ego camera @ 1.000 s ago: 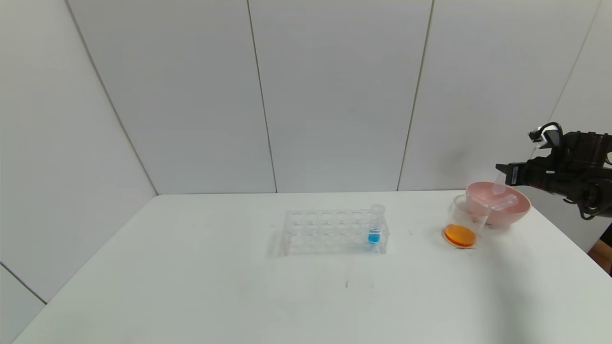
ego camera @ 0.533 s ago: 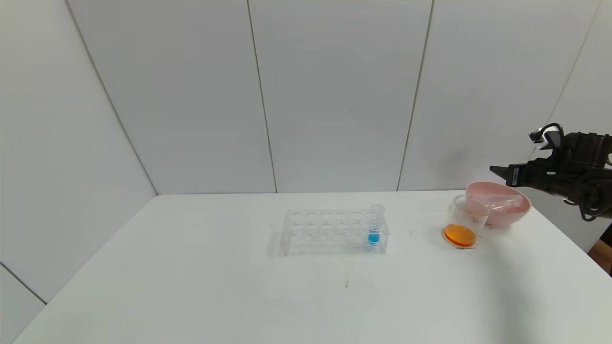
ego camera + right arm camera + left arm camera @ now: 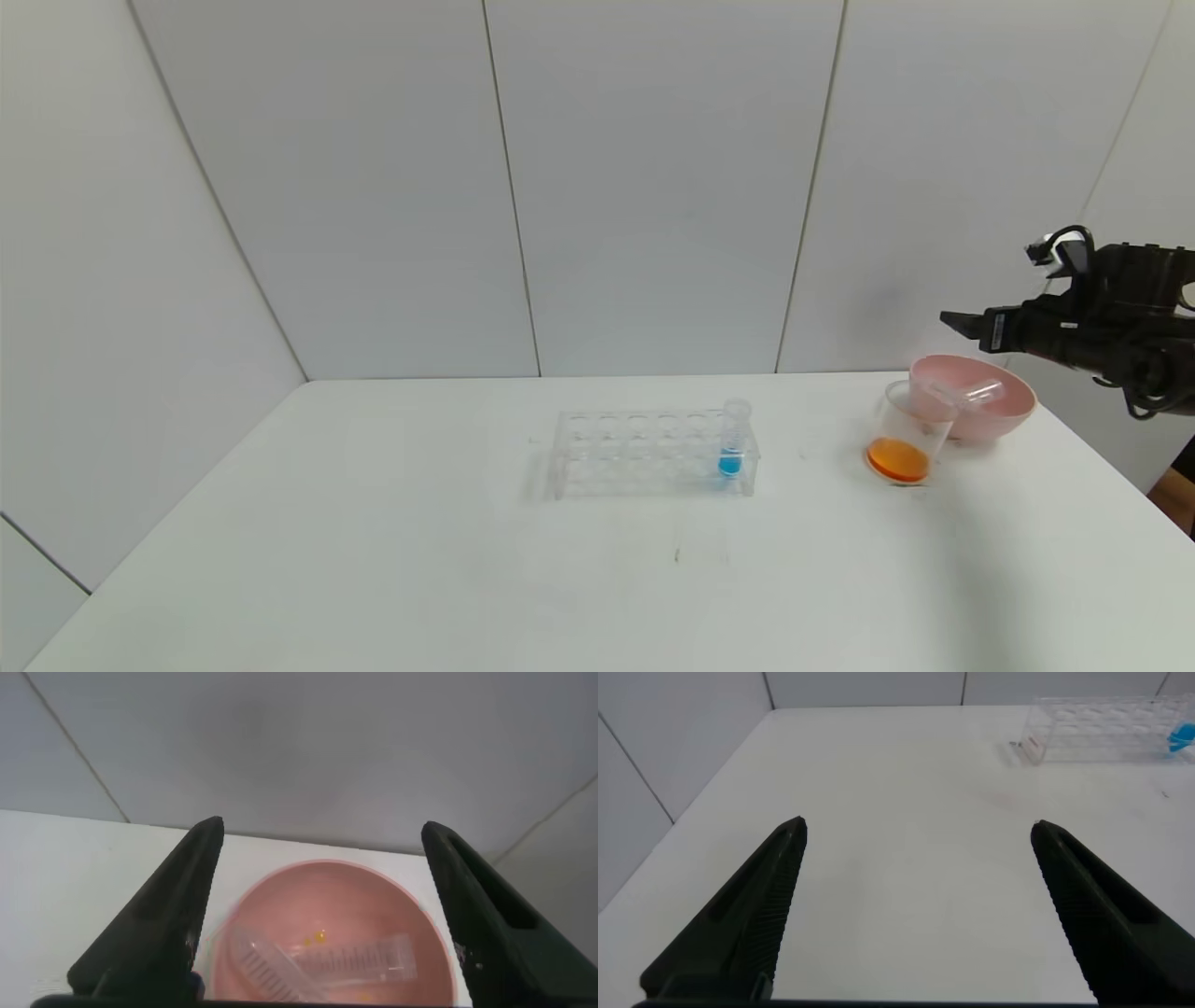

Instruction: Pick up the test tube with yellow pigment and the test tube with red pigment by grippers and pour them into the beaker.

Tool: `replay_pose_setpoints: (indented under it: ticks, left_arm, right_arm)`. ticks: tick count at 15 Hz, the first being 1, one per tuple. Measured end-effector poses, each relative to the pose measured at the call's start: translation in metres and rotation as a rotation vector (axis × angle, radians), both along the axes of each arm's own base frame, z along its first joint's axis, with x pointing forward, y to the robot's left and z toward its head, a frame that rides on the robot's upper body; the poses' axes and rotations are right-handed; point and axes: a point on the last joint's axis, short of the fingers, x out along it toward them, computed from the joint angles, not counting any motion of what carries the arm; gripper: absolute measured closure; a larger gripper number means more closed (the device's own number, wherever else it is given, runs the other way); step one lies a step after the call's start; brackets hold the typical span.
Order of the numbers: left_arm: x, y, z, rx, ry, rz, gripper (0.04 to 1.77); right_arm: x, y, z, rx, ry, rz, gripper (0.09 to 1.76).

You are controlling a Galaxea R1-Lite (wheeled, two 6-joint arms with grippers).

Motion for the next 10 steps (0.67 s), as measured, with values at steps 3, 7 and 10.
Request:
replay_pose_setpoints:
  ticks: [3,7,10]
  left_arm:
    - [0.000,0.000,0.000,0.000,0.000,0.000,0.09]
    - [0.000,0.000,0.000,0.000,0.000,0.000,0.09]
    - [0.000,0.000,0.000,0.000,0.000,0.000,0.09]
  right_arm:
    - [-0.003,0.039,0.018,-0.006,-0.030,0.016,0.27]
    - [-0.028,0.089,0.040,0.009,-0.054,0.082,0.22]
    - [-0.058,0.100,0.056,0.004,-0.070,0.111,0.19]
